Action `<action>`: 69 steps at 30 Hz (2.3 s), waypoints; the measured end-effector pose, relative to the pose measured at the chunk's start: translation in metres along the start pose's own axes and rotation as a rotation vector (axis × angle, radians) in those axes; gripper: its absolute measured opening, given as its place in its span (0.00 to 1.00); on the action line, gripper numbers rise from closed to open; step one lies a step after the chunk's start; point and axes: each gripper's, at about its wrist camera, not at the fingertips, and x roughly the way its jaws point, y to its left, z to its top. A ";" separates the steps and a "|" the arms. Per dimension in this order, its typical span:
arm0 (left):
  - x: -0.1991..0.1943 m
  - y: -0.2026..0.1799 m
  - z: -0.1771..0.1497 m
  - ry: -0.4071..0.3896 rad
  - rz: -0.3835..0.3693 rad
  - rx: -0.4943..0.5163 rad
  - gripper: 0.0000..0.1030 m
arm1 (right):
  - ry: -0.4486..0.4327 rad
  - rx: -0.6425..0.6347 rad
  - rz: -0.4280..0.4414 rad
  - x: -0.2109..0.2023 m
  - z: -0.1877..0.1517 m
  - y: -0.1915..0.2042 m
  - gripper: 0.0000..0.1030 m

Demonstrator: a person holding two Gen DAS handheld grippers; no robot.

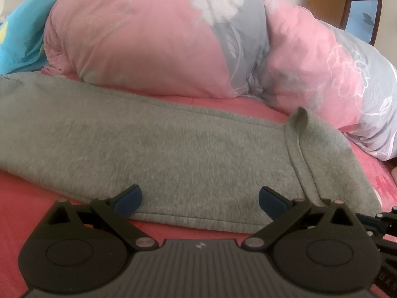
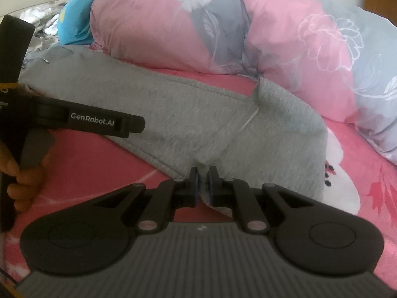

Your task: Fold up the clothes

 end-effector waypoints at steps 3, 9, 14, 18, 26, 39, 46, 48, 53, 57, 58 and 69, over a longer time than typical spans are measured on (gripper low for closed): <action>0.000 0.000 0.000 0.000 0.001 0.001 0.98 | -0.007 -0.002 0.004 0.001 0.000 0.001 0.06; 0.000 0.000 0.000 0.000 0.000 0.000 0.98 | 0.004 0.022 0.029 0.001 -0.001 0.000 0.12; 0.001 0.000 0.000 0.000 0.003 0.003 0.98 | -0.070 0.149 0.095 -0.020 0.005 -0.015 0.34; 0.001 0.001 0.000 0.000 -0.001 -0.002 0.98 | -0.070 0.245 -0.002 -0.011 0.020 -0.029 0.44; 0.000 0.002 0.000 0.000 -0.003 -0.005 0.98 | 0.125 0.247 -0.076 0.047 0.034 -0.029 0.39; 0.000 0.002 -0.001 -0.001 -0.005 -0.007 0.99 | 0.016 0.210 -0.038 0.013 0.026 -0.012 0.03; 0.000 0.002 -0.001 -0.001 -0.005 -0.008 0.99 | 0.030 0.193 0.038 0.005 0.019 -0.008 0.41; 0.001 0.002 -0.001 -0.001 -0.003 -0.006 0.99 | -0.009 0.171 0.030 -0.009 0.015 -0.005 0.46; 0.001 0.002 -0.002 -0.002 -0.002 -0.006 0.99 | 0.007 -0.055 -0.035 -0.016 0.004 0.021 0.51; 0.001 0.002 -0.002 -0.002 -0.002 -0.006 0.99 | 0.040 -0.255 -0.098 -0.007 -0.004 0.045 0.48; 0.001 0.002 -0.002 -0.002 -0.002 -0.006 0.99 | 0.036 -0.287 -0.107 -0.004 -0.005 0.048 0.46; 0.000 0.004 -0.002 -0.007 -0.010 -0.016 0.99 | -0.048 -0.182 -0.072 -0.004 0.001 0.028 0.07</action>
